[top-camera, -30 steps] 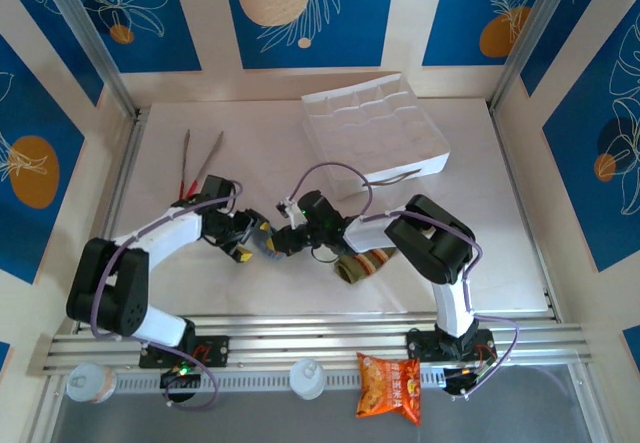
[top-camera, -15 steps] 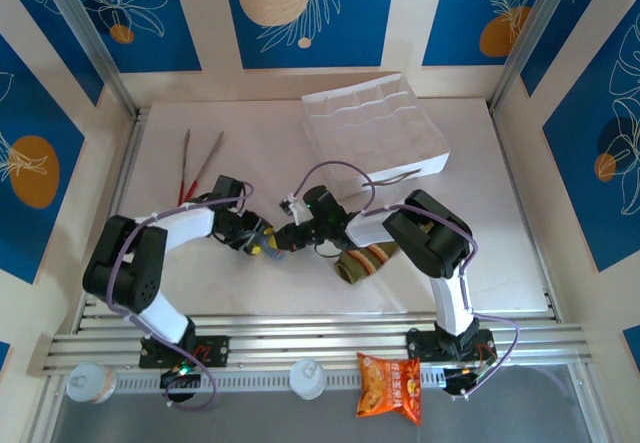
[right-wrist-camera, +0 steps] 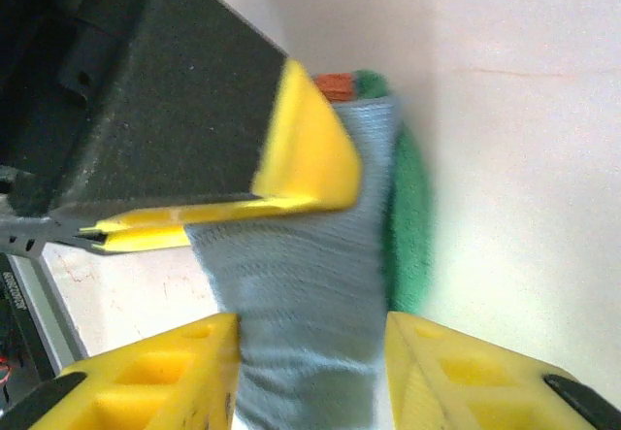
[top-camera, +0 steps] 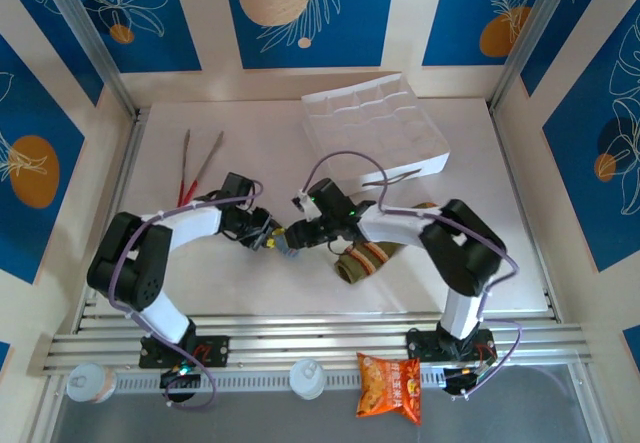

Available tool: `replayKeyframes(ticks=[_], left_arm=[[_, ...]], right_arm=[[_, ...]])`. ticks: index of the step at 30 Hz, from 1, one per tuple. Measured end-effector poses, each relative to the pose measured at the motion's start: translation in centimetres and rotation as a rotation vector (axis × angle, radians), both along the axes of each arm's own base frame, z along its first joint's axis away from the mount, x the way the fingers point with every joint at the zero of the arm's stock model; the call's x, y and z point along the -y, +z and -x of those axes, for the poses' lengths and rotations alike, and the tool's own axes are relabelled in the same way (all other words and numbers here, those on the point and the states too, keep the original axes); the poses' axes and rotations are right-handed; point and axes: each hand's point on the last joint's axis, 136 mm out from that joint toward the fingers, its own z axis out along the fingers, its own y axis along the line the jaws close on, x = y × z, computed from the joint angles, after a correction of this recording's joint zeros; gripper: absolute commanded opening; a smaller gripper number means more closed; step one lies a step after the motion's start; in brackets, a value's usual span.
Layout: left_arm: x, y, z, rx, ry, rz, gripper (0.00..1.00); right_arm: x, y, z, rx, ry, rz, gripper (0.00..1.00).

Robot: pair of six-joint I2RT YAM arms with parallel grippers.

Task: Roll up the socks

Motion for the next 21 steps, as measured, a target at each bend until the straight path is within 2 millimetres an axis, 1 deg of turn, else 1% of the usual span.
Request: replayKeyframes(ticks=[2,3,5,6,7,8,9,10,12,13,16,18,21], left_arm=[[0.2,1.4,-0.4,-0.006,0.018,0.014,0.00],[0.4,2.4,-0.9,0.001,0.028,0.028,0.00],[0.8,4.5,-1.8,0.023,0.049,0.063,0.00],[1.0,5.6,-2.3,0.034,0.062,0.083,0.00],[1.2,6.6,-2.8,0.042,0.075,0.105,0.00],[1.3,7.4,-3.2,0.048,0.085,0.120,0.00],[1.5,8.1,-3.5,0.049,0.098,0.138,0.00],[1.6,8.7,-3.8,0.047,0.110,0.151,0.00],[1.8,9.6,-4.2,0.042,0.128,0.173,0.00],[1.9,10.0,-4.4,0.038,0.138,0.183,0.00],[2.2,11.0,-4.9,0.031,0.163,0.208,0.00],[2.3,11.3,-5.2,0.026,0.181,0.224,0.00],[2.4,11.7,-5.5,0.015,0.206,0.241,0.00]], right_arm=[[2.0,2.5,-1.0,0.016,-0.085,0.014,0.56],[3.3,4.1,-1.9,0.017,-0.150,0.008,0.61],[5.4,7.3,-3.2,0.013,-0.256,-0.027,0.67],[6.6,9.1,-3.8,0.000,-0.316,-0.062,0.80],[7.5,10.5,-4.0,-0.016,-0.359,-0.097,0.91],[8.4,11.6,-4.2,-0.036,-0.405,-0.131,0.96],[9.0,12.5,-4.1,-0.059,-0.438,-0.165,1.00],[9.2,13.1,-3.6,-0.097,-0.465,-0.206,1.00],[8.9,13.6,-2.1,-0.190,-0.494,-0.274,0.99],[8.5,13.4,-1.2,-0.252,-0.511,-0.303,0.99],[7.1,12.7,0.3,-0.404,-0.562,-0.369,0.99],[6.0,12.7,0.8,-0.486,-0.600,-0.406,0.99],[3.9,13.5,1.1,-0.571,-0.621,-0.477,0.99]])
